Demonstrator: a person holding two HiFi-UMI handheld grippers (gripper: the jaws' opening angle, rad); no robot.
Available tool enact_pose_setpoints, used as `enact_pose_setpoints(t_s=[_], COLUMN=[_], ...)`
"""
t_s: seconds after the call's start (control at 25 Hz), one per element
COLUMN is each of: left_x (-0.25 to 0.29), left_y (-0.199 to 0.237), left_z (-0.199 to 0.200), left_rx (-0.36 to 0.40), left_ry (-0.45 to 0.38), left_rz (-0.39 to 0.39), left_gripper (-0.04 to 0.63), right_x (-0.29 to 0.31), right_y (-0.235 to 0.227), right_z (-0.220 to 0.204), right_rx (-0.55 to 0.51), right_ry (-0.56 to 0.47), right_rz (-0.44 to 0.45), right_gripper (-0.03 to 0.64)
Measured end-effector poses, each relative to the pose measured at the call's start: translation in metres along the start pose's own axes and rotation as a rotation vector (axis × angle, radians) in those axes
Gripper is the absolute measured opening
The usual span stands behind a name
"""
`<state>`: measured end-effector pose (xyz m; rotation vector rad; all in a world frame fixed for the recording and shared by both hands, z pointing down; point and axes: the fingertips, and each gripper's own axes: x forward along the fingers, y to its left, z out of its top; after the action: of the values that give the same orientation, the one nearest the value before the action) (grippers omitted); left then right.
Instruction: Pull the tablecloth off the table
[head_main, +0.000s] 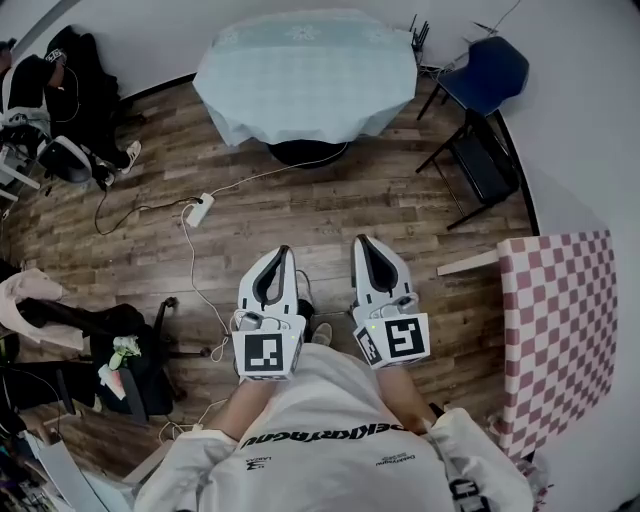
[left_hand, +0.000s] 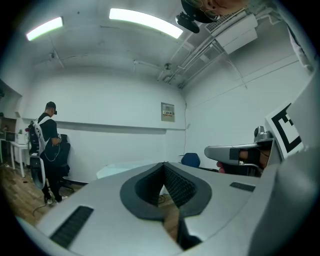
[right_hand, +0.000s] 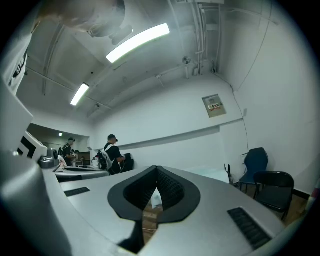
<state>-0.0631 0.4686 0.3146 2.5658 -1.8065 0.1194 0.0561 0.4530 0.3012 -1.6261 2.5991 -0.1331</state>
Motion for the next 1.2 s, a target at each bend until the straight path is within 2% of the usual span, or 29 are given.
enact_pose_setpoints(t_s=[0.24, 0.48, 0.68, 0.8, 1.2], left_x=[0.017, 0.063, 0.107, 0.141, 0.289], left_y=[-0.001, 0.01, 0.034, 0.053, 0.122], left_z=[-0.01, -0.023, -0.025, -0.02, 0.014], left_rx=[-0.015, -0.045, -0.042, -0.06, -0.073], left_ry=[0.014, 0.022, -0.017, -0.007, -0.012], left_rz=[-0.017, 0.002, 0.029, 0.043, 0.045], left_gripper=[0.015, 0.015, 0.015, 0.015, 0.015], right_x=[0.014, 0.047, 0.099, 0.137, 0.285], right_y=[-0.009, -0.038, -0.059, -0.072, -0.139], right_z=[-0.001, -0.012, -0.015, -0.015, -0.002], right_rx=[0.001, -0.024, -0.034, -0.033, 0.011], right_ry=[-0.016, 0.016, 0.034, 0.047, 0.093], right_rz=[-0.007, -0.024, -0.017, -0.012, -0.041], right_gripper=[0.035, 0.035, 0.037, 0.037, 0.037])
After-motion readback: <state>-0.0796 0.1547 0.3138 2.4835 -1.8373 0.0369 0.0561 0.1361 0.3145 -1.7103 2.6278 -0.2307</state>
